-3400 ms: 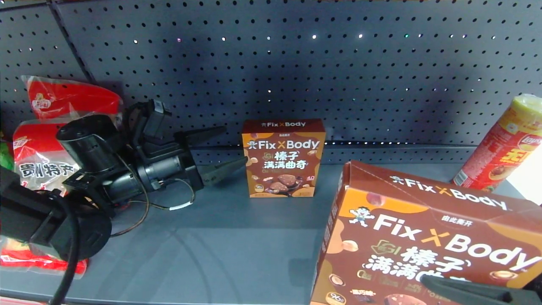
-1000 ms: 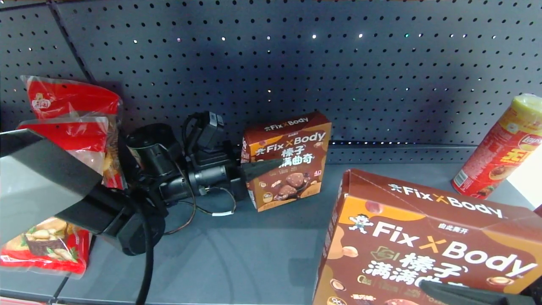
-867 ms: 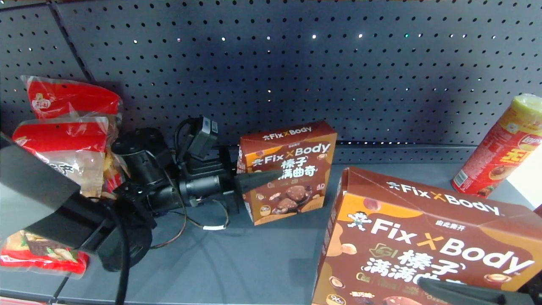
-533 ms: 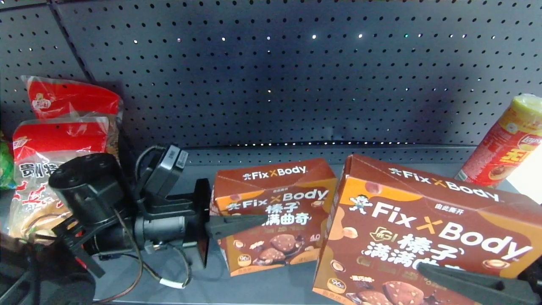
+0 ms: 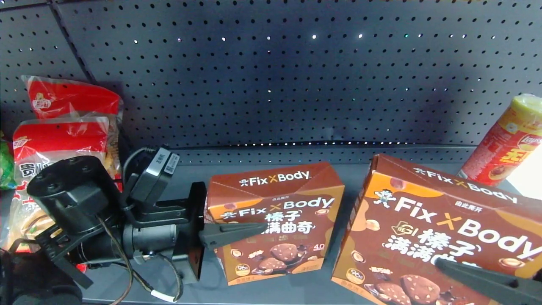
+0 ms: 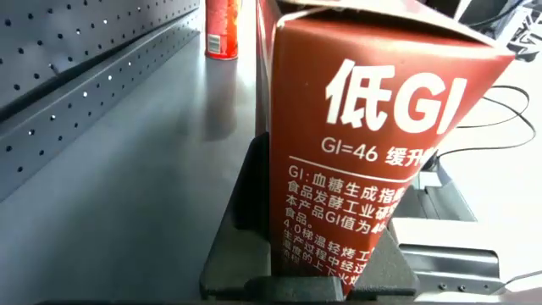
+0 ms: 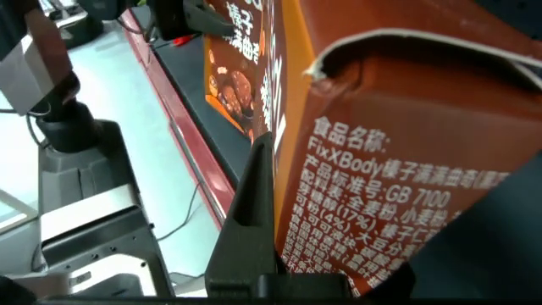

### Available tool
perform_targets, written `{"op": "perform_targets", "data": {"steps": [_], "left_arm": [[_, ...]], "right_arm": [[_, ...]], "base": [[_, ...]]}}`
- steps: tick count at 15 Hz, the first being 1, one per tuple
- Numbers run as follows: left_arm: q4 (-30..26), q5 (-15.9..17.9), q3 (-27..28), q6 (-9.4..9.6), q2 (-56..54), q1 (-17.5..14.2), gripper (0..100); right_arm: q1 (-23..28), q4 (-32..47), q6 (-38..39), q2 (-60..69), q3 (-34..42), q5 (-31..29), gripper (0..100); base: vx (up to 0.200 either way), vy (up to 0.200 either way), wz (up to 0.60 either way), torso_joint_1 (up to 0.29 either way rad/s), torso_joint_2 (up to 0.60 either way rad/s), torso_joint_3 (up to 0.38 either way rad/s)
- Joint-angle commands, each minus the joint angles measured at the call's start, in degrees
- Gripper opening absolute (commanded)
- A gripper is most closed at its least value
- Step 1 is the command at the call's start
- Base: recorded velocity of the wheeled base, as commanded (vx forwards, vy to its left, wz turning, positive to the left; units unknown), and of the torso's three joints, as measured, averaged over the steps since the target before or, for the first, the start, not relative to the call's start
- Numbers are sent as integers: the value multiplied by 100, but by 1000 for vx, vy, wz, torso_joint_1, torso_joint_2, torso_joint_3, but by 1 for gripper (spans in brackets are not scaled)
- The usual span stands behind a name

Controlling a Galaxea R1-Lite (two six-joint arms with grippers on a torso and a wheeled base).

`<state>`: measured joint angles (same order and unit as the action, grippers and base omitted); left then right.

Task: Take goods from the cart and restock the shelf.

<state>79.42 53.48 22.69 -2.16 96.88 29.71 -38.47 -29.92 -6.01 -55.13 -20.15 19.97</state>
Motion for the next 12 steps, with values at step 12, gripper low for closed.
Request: {"op": "perform_targets", "data": {"steps": [12], "left_arm": [[3, -22, 25, 14, 77, 176, 0]], "right_arm": [[639, -5, 82, -209, -182, -1355, 0]], "base": [[0, 0, 0, 0, 0, 0]]}}
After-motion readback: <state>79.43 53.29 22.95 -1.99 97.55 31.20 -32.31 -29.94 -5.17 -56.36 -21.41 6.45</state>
